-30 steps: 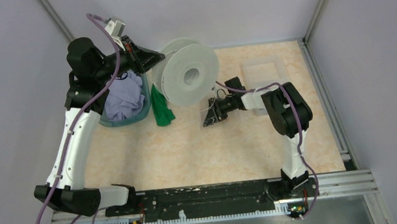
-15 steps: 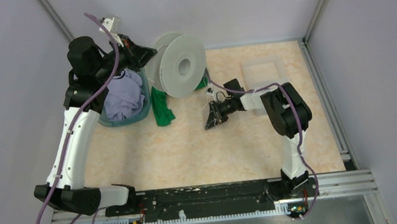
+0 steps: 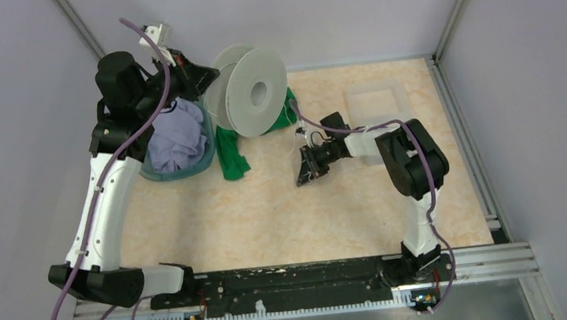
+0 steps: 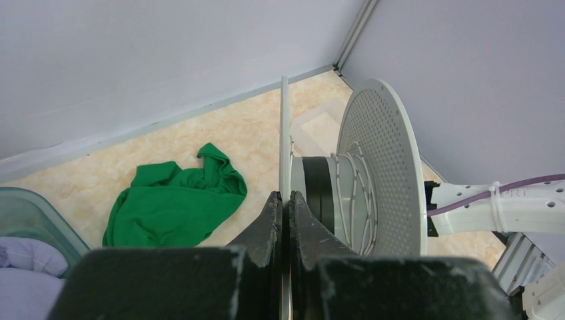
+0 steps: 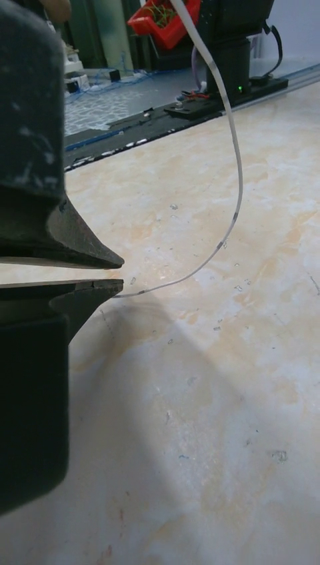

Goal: Wrap the cables
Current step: Wrap the cable around the cable reel.

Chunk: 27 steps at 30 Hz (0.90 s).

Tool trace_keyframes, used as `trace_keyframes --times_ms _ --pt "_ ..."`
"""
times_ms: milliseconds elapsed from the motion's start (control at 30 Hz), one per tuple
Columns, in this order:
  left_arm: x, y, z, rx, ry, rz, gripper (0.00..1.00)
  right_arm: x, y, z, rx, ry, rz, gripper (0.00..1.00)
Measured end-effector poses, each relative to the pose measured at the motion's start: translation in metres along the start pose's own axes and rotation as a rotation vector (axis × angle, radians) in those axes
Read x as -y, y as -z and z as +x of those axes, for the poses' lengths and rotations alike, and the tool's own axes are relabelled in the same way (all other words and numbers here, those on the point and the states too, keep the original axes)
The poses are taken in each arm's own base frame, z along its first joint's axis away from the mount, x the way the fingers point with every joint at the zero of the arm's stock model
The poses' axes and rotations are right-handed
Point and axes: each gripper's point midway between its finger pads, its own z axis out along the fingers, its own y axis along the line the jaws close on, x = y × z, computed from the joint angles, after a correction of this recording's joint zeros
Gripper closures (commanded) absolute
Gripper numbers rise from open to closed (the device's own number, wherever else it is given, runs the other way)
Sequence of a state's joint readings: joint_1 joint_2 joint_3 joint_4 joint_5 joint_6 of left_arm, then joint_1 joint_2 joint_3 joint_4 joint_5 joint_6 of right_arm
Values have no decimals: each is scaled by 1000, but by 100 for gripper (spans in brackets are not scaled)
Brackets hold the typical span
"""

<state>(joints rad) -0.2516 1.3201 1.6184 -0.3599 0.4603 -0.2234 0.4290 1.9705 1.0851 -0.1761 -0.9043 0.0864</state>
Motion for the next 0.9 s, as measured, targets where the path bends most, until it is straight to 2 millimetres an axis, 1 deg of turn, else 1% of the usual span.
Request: trace_keyframes --times_ms 167,300,433,500,567,733,900 --pt "0 1 -3 4 -12 -3 100 -4 13 -8 33 44 47 75" --pt "0 1 -1 -1 -8 -1 100 -9 20 -17 82 74 55 61" --pt "2 1 0 -6 21 5 100 -11 25 -27 174 97 43 47" --pt "4 2 1 -10 44 7 100 -13 29 -32 224 107 32 40" --pt "4 2 2 -15 71 7 100 -17 32 -40 274 122 20 36" --pt "6 3 2 -19 129 8 100 -35 43 -79 416 179 -23 30" --pt "8 3 2 -20 161 16 100 -46 51 -102 511 188 -41 29"
